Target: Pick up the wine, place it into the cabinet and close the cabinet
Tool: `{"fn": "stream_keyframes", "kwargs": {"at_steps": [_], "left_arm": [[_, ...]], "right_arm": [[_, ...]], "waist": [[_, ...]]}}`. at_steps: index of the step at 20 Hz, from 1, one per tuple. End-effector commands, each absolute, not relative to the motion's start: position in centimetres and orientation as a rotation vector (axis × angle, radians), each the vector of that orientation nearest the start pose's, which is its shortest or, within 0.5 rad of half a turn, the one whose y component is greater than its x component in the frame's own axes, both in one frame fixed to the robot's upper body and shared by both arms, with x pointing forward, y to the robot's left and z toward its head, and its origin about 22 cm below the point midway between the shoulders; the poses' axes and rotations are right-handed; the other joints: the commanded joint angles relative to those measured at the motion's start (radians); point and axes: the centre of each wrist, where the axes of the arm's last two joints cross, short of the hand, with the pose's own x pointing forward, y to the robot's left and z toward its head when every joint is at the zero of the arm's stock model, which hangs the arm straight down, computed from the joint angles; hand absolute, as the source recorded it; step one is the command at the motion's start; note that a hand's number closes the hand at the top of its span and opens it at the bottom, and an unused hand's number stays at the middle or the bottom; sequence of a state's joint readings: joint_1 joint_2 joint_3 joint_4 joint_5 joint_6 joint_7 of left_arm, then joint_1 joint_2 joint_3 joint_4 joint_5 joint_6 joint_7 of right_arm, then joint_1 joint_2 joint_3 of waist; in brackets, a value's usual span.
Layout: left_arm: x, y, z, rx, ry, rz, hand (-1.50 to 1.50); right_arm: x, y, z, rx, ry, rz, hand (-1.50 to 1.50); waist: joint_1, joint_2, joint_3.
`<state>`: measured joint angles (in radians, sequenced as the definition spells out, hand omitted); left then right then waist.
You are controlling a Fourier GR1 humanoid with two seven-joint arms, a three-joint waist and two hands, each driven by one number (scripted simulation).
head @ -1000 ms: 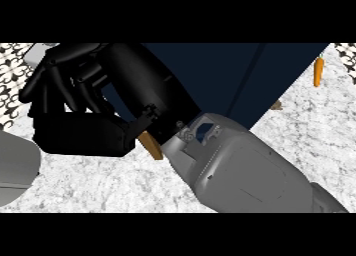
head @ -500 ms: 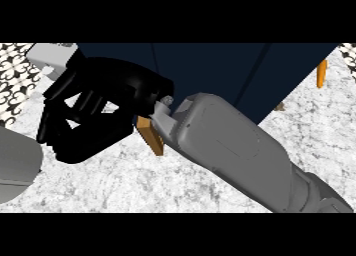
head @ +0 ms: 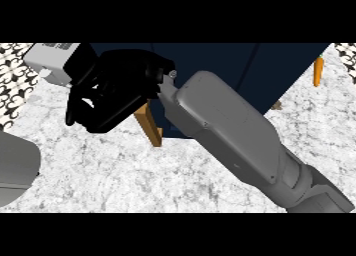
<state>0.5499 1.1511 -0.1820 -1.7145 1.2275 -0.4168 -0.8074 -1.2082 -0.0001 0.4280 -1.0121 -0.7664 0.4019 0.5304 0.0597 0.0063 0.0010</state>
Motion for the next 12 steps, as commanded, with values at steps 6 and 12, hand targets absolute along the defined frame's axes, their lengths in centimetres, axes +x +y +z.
{"fn": "stream_keyframes", "kwargs": {"at_steps": [6, 12], "left_arm": [[12.7, 45.8, 9.4, -0.365, -1.903, 0.140, -1.50], [12.3, 45.5, 7.9, -0.370, -1.892, 0.149, -1.50]], "right_arm": [[40.2, 0.2, 20.5, 0.998, -1.153, 1.022, 1.50], [42.6, -2.6, 20.4, 0.963, -1.218, 0.909, 1.50]], "waist": [[-0.010, 0.001, -0.001], [0.001, 0.010, -0.003]]}}
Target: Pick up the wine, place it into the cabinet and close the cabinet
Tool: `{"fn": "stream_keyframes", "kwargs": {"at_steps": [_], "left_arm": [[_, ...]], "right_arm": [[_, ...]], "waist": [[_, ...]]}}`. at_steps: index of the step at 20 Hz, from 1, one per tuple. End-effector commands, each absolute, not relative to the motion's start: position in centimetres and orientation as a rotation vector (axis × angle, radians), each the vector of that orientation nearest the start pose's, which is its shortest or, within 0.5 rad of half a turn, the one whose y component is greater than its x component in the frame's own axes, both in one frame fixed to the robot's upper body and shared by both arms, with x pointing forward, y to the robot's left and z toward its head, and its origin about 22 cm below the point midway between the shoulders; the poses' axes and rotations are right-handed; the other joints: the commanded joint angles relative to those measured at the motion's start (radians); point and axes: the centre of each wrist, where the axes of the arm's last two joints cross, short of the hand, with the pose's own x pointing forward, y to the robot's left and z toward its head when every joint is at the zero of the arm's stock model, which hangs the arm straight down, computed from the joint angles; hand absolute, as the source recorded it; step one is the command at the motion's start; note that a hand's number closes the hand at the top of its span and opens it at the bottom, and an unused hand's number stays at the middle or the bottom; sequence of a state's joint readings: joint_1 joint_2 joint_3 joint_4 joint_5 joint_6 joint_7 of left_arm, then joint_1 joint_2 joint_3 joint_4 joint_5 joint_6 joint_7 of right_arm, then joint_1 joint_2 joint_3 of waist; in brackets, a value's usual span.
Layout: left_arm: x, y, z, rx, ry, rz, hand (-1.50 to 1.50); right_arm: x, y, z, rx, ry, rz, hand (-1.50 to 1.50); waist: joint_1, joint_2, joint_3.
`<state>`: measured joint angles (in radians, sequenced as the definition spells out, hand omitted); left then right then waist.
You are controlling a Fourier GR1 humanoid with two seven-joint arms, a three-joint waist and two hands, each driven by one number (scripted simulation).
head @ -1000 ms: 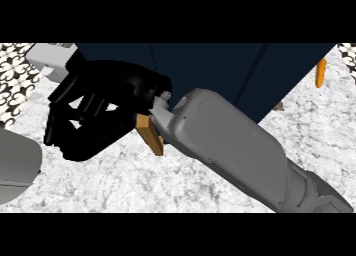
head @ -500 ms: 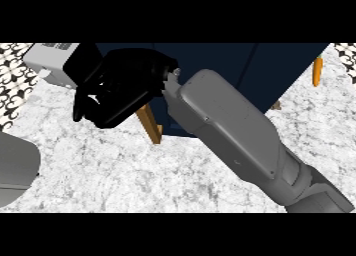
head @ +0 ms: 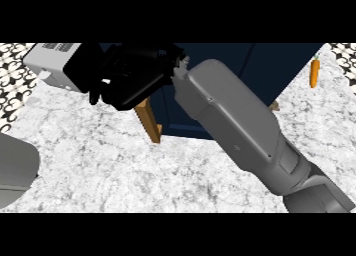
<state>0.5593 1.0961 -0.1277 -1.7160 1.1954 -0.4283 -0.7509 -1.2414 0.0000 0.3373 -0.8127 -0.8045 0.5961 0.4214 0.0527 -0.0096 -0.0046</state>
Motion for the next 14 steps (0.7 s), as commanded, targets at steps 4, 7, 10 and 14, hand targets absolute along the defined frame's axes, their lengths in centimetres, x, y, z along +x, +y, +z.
{"fn": "stream_keyframes", "kwargs": {"at_steps": [4, 7, 10, 14], "left_arm": [[12.4, 45.9, 8.1, -0.353, -1.889, 0.136, -1.50], [12.6, 43.8, 7.5, -0.359, -1.870, 0.136, -1.50], [12.4, 43.1, 7.5, -0.398, -1.848, 0.096, -1.50], [13.2, 43.3, 8.1, -0.384, -1.863, 0.083, -1.50]], "right_arm": [[43.3, -4.9, 19.6, 0.871, -1.309, 0.833, 1.50], [43.9, -6.8, 21.0, 0.786, -1.417, 0.763, 1.50], [44.3, -7.8, 20.8, 0.760, -1.446, 0.720, 1.50], [44.3, -8.2, 20.6, 0.774, -1.458, 0.727, 1.50]], "waist": [[0.000, 0.025, 0.002], [-0.007, 0.025, 0.004], [0.002, 0.024, 0.004], [-0.012, 0.030, 0.003]]}}
